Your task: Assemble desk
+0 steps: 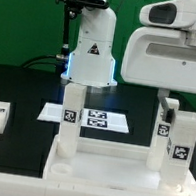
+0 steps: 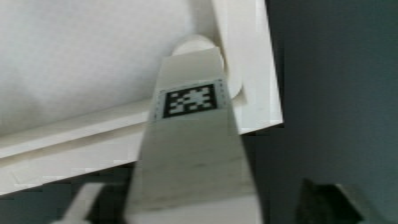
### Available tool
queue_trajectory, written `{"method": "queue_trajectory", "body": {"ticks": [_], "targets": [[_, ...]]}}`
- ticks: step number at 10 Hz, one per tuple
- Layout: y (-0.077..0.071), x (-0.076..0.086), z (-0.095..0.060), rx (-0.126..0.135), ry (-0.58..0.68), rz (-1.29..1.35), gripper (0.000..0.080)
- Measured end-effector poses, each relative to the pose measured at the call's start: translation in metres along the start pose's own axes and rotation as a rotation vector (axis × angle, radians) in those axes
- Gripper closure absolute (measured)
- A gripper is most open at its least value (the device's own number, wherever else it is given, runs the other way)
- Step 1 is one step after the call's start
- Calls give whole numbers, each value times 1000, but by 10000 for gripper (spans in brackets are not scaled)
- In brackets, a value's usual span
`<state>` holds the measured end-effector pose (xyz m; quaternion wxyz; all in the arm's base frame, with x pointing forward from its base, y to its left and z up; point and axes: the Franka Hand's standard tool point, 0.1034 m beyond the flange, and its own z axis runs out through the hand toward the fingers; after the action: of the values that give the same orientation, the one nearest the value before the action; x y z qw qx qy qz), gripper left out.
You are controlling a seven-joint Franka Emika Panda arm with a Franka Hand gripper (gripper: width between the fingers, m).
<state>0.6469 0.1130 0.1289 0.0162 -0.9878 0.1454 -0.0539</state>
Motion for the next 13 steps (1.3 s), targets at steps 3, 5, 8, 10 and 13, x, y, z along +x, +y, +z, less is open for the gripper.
{"method": "queue_trajectory", "body": {"ticks": [3,5,8,10,13], "targets": [[3,-1,1,-10,4,275,514],[3,-8,0,-32,28,585,514],[7,-8,1,48,-24,1024,514],[12,-8,1,80,-51,1201,512],[12,-11,2,49,-48,1085,302]]}}
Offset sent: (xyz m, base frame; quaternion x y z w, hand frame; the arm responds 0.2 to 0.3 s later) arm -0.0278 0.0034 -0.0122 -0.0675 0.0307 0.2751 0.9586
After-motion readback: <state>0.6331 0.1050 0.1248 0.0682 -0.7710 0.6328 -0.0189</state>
